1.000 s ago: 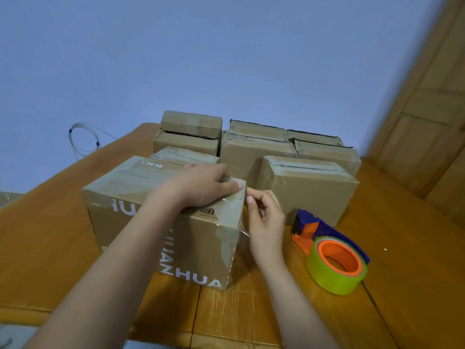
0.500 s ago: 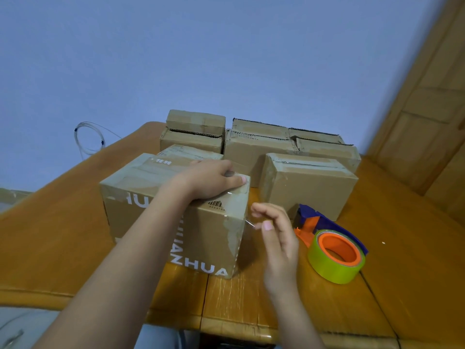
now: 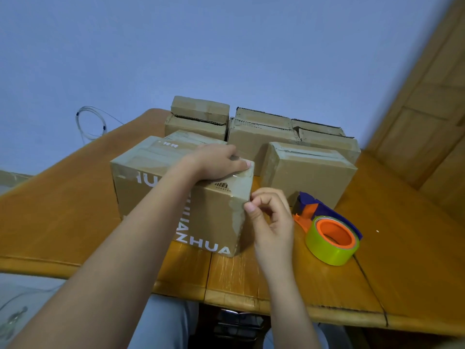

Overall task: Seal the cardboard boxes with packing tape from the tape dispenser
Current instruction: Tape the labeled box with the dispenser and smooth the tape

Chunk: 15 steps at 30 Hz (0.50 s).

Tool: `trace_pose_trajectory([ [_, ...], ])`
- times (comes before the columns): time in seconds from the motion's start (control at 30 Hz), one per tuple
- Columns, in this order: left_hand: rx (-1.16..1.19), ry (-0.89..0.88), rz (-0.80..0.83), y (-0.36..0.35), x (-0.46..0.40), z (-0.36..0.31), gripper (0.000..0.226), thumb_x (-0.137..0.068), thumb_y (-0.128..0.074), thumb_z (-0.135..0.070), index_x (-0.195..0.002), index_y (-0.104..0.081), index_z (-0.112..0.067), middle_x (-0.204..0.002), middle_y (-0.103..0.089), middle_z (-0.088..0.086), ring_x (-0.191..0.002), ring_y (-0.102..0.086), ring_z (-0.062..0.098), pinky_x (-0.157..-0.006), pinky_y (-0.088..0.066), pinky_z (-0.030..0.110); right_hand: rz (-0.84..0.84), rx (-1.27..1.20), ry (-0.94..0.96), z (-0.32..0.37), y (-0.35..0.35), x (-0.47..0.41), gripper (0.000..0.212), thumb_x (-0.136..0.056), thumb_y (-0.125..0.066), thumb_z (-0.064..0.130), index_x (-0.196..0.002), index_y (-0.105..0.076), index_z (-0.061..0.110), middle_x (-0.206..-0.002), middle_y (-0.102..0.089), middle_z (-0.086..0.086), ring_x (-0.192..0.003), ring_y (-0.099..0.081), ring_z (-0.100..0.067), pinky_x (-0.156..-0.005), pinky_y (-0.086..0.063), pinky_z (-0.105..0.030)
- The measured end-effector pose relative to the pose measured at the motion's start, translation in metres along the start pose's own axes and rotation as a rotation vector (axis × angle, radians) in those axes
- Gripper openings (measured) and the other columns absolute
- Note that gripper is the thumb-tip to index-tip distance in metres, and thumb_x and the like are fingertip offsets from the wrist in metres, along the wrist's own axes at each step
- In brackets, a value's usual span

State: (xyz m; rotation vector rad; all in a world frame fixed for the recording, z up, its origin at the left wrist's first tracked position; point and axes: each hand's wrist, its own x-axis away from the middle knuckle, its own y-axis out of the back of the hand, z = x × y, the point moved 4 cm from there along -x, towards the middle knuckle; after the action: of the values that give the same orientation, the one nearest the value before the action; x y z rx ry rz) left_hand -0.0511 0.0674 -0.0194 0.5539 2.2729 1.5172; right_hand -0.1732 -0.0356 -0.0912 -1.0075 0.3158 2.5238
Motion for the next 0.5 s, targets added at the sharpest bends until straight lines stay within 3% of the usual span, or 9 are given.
trace_pose_trajectory([
  [0.3,-0.1,-0.051,0.021,-0.003,-0.004,-0.002,0.054,-0.098,-0.031,-0.056,-0.126,-0.05,-0.013,-0.132,-0.053,0.008,-0.125,-0.043,0.026,-0.103,-0.026,0.039,0.037,-0.166,-0.209,-0.019,-0.001,-0.006,0.015,-0.07,-0.071,0.035,-0.067,-0.062,0.023,-0.084,-0.063,0.018,-0.086,-0.057,0.002,-0.078,-0.043,-0.012],
  [0.37,-0.131,-0.058,0.028,-0.003,-0.003,-0.003,0.056,-0.098,-0.028,-0.056,-0.128,-0.048,-0.013,-0.136,-0.05,0.009,-0.129,-0.039,0.026,-0.107,-0.024,0.041,0.045,-0.172,-0.206,-0.018,-0.003,-0.006,0.031,-0.066,-0.073,0.052,-0.072,-0.061,0.024,-0.089,-0.06,0.019,-0.091,-0.055,0.003,-0.08,-0.042,-0.012],
  [0.5,-0.166,-0.057,0.032,-0.004,0.0,-0.005,0.056,-0.099,-0.025,-0.055,-0.131,-0.045,-0.013,-0.141,-0.046,0.01,-0.134,-0.034,0.026,-0.111,-0.02,0.043,0.053,-0.115,-0.289,-0.023,0.0,-0.01,0.087,-0.038,-0.066,0.087,-0.106,-0.043,0.037,-0.119,-0.046,0.012,-0.109,-0.046,0.002,-0.081,-0.039,-0.004],
])
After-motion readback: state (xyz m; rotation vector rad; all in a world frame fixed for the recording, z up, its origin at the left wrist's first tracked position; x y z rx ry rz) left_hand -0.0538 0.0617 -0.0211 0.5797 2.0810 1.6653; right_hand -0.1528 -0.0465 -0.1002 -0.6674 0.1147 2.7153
